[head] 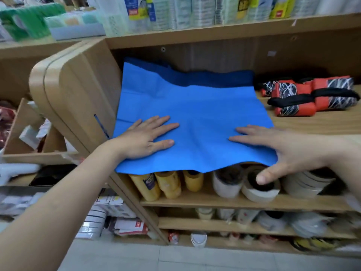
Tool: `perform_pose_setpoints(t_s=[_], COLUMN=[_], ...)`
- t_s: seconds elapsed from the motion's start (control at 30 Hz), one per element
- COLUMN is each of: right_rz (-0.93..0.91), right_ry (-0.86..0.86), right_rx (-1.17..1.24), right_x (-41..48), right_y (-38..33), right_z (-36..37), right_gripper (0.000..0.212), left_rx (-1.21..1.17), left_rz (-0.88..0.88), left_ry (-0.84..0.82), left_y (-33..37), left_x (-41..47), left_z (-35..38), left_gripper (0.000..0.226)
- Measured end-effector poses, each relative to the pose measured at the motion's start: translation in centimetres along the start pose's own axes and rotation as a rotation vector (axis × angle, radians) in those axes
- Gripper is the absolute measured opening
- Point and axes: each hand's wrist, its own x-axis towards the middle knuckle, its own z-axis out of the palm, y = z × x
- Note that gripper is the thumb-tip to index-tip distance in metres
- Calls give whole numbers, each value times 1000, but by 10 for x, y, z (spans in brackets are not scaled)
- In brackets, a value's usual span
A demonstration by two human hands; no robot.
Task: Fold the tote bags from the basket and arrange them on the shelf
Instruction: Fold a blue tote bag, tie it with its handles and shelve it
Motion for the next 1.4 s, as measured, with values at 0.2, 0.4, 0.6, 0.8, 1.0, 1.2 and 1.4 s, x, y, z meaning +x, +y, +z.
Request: perform_pose_setpoints(t_s=[0.2,0.4,0.6,0.8,1.0,1.2,1.4], right_rz=[-28,-67,141,156,124,-1,9], right_ry=[175,549,921,1026,632,511,615], right_rx=[-58,413,640,202,15,143,593], right_x=[5,4,5,16,2,-20,-32], right_y=[19,27,27,28,31,46,48], right_z=[13,23,23,27,25,18,16], right_gripper=[79,48,20,32,47,60,64], left_rx=[-337,-524,-329,217,55,-200,-845], left_rz=[7,-81,-348,-49,-2,-17,-117], left_ry=[-7,237,947,746,336,360,545], left_y=[-1,-6,16,3,-14,-24,-14], left_x=[-36,-91,-73,-58,-70,-91,-102], left_z=[-16,8,38,29,31,16,23], left_gripper=[73,40,26,36,76,70,47])
